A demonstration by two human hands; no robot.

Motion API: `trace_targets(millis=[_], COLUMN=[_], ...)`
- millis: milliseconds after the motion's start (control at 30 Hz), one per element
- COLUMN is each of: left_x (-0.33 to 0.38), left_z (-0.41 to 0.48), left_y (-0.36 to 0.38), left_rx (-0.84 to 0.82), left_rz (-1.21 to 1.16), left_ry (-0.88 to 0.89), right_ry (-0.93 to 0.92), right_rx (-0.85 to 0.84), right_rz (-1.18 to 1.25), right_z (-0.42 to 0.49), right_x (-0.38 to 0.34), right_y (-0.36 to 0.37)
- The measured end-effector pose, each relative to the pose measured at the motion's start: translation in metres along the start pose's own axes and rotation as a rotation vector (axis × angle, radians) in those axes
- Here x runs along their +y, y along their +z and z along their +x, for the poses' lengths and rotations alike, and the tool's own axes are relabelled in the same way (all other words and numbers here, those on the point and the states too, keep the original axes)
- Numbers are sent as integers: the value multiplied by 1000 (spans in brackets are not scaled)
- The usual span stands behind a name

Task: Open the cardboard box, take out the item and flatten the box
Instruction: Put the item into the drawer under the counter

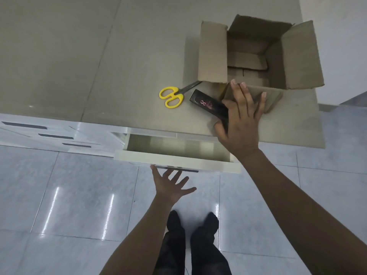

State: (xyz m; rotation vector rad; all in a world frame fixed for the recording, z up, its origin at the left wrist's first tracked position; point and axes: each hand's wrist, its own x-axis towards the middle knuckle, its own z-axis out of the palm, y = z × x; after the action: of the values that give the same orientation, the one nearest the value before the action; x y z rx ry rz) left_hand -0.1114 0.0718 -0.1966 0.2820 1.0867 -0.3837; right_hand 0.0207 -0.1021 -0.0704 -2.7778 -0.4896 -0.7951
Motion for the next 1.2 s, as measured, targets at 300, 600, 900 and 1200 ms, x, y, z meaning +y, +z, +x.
trace_targets(millis=[300, 600, 900, 1200], left_x=[-1, 3, 2, 14], left_z=[-11, -33, -30, 1], left_y=[-34, -38, -6, 71], left_rx=[-67, -244, -319, -218], left_rz=[14, 91, 7, -34], left_ry=[-63, -26, -27, 86], right_ry=[318, 481, 250, 139], right_rx=[-488, -663, -544, -454], right_rz=[515, 445, 390, 386], right_z=[-107, -114, -109, -97], right_x=[-45, -17, -11, -24], right_y=[0, 49, 11, -28])
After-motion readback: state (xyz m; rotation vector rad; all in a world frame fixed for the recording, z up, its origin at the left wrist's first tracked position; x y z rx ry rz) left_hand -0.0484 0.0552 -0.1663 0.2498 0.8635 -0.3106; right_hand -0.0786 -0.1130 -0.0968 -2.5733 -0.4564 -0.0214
